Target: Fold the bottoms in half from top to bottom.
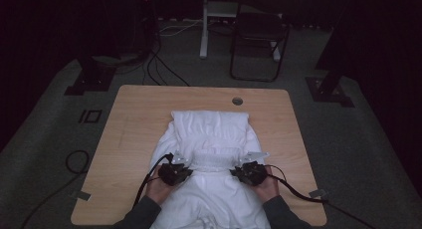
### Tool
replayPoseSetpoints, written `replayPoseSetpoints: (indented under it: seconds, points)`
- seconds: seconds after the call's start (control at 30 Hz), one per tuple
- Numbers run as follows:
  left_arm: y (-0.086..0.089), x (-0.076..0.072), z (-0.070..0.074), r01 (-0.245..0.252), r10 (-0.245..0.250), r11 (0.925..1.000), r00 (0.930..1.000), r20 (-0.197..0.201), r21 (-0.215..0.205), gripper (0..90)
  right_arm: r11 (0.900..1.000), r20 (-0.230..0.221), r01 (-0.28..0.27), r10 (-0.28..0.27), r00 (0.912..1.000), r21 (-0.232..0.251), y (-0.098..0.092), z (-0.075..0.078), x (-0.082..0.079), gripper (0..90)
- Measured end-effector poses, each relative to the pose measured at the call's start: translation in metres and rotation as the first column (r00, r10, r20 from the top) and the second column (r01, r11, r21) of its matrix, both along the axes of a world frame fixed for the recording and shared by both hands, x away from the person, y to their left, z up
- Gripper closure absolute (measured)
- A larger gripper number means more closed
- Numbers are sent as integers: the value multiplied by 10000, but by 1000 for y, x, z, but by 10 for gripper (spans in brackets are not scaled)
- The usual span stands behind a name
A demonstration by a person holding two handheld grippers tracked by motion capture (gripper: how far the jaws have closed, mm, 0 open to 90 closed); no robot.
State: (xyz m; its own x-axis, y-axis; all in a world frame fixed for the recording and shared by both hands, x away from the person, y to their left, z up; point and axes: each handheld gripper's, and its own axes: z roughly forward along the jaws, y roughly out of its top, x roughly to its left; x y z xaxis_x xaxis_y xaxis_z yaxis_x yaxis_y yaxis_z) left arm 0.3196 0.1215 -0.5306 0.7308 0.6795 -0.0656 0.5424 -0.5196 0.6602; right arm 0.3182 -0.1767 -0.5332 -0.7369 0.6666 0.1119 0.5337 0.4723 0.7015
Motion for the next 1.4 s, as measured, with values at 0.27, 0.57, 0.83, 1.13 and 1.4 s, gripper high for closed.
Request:
replayPoseSetpoints:
  seconds: [0.27,0.57,0.83,1.13,1.4]
  points:
    - [-8,35,2,-718,708,9968,9971,283,349,850,9987,336,500,-499,9982,-29,3,-2,24,838]
    - [15,37,37,-702,738,9937,9965,387,-871,639,9977,22,531,-533,9986,425,-11,19,29,478]
    - [22,57,45,-1506,1579,9823,9857,596,-1109,899,9859,637,1418,-1476,9870,886,-30,43,33,831]
    - [-11,82,12,-1217,1218,9921,9925,-26,288,896,9685,-777,2368,-2310,9698,765,-20,9,80,897]
    - [-8,56,12,-733,733,9973,9973,73,-20,856,9837,-568,940,-862,9947,1532,-20,16,61,789]
